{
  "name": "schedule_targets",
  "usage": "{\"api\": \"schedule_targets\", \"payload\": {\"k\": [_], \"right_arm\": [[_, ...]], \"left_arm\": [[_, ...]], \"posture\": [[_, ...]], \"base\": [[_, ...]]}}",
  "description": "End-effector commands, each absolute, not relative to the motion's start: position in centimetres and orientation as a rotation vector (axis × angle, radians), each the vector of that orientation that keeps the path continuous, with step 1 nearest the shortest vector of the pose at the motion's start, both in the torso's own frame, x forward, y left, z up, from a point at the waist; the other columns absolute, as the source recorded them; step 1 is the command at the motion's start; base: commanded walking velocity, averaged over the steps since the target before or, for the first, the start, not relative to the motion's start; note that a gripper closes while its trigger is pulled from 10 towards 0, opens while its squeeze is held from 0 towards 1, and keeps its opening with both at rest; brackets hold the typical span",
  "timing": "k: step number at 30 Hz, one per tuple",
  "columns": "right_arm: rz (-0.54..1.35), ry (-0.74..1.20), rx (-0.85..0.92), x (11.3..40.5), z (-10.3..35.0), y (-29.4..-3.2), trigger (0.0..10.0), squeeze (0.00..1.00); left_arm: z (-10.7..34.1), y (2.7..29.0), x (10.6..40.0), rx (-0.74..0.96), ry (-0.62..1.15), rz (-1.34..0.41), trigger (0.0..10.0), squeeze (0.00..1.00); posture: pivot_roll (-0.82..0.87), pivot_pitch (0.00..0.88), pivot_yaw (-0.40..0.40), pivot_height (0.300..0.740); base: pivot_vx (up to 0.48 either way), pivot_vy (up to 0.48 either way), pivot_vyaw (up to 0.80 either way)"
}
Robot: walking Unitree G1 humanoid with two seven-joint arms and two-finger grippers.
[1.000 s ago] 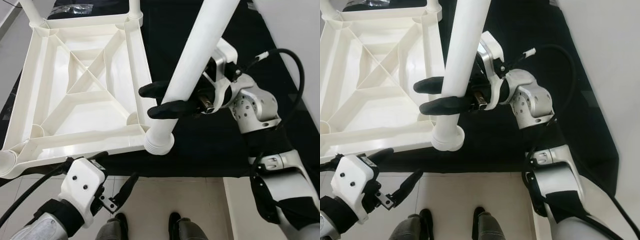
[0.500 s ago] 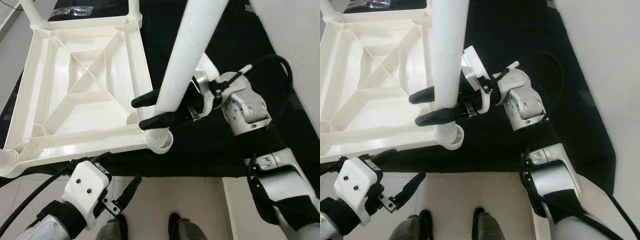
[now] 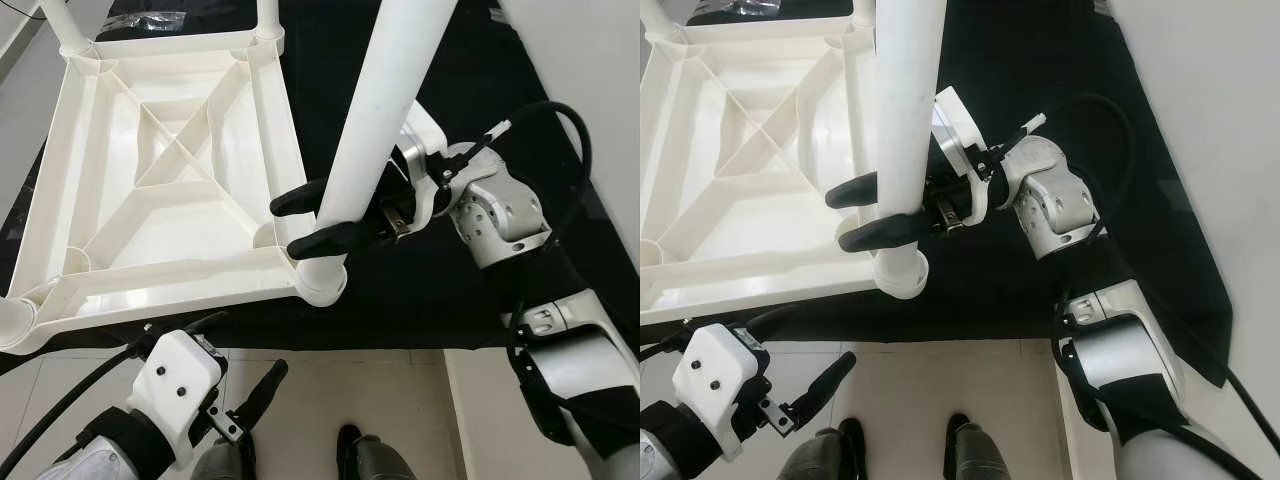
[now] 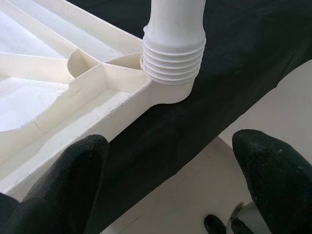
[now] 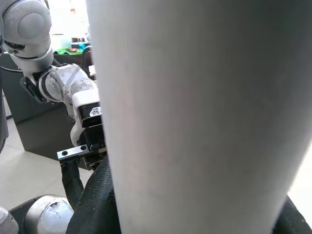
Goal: Building children table
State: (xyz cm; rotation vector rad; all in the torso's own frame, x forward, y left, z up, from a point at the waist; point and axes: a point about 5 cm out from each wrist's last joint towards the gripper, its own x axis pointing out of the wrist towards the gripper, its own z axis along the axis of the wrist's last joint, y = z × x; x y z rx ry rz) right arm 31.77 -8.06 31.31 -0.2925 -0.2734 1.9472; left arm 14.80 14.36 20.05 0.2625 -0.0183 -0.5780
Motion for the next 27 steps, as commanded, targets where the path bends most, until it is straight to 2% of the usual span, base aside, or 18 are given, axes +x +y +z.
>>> {"api": "schedule_targets", "payload": {"k": [1,10,27], "right_arm": [[1.959,-0.178,-0.301,32.0,29.7,-8.0,0.0,0.0],[1.971,-0.156,-0.326,32.4,29.1,-7.2,0.0,0.0],[1.94,-0.132,-0.331,33.1,29.4,-8.0,0.0,0.0]], "left_arm": [[20.0,14.1,14.3,0.273,-0.012,-0.602,10.0,0.0],[19.9,14.0,14.2,0.271,-0.016,-0.606,10.0,0.0],[19.9,13.9,14.1,0.268,-0.023,-0.61,10.0,0.0]], "posture": [[0.07,0.366,-0.074,0.74],[0.07,0.365,-0.08,0.74],[0.07,0.369,-0.086,0.74]], "base": [[0.0,0.0,0.0],[0.0,0.0,0.0],[0.0,0.0,0.0]]}}
